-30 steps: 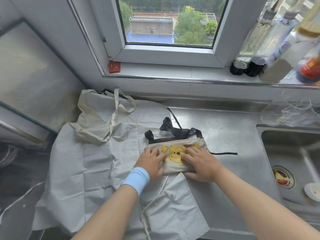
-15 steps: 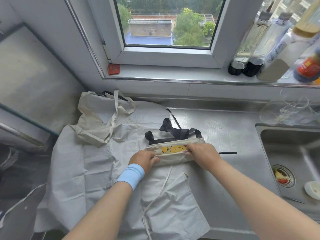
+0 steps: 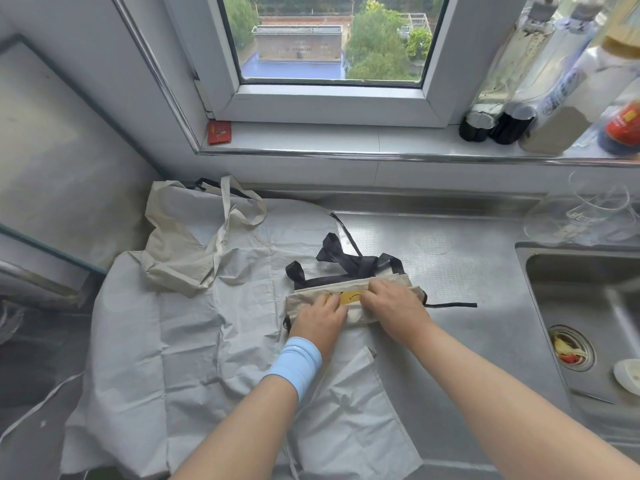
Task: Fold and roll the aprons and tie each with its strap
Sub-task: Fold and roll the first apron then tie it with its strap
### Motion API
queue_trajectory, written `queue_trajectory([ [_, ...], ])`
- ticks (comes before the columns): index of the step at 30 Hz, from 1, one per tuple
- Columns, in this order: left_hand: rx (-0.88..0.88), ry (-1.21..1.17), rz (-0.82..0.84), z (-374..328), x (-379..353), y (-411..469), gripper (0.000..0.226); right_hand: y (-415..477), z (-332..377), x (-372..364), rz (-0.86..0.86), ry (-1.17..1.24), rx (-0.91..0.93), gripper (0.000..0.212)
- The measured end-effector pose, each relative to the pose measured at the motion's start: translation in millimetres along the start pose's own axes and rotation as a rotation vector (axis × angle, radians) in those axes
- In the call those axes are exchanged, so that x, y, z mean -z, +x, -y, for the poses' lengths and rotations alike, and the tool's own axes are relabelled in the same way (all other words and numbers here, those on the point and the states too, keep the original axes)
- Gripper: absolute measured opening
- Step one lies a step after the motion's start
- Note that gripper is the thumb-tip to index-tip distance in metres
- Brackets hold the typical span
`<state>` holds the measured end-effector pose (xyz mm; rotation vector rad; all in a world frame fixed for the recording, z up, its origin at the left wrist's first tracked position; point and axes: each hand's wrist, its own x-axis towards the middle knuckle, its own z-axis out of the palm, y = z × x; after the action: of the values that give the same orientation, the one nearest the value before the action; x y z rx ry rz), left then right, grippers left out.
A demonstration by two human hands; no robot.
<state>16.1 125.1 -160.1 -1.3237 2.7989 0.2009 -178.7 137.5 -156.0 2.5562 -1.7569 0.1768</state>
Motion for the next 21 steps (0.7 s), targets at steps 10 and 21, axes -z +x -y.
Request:
queue_trajectory([
  [10,0.017,-0.195,0.018,46.4,-7.1,-17.9,0.058,-20.0,-43.8,0.3,0.227,0.176,-0.007,0.033],
  [21,0.385,-0.412,0.078,55.2,15.2,4.0,0.022,10.5,-47.7,9.8,0.292,0.083,-0.107,0.025],
])
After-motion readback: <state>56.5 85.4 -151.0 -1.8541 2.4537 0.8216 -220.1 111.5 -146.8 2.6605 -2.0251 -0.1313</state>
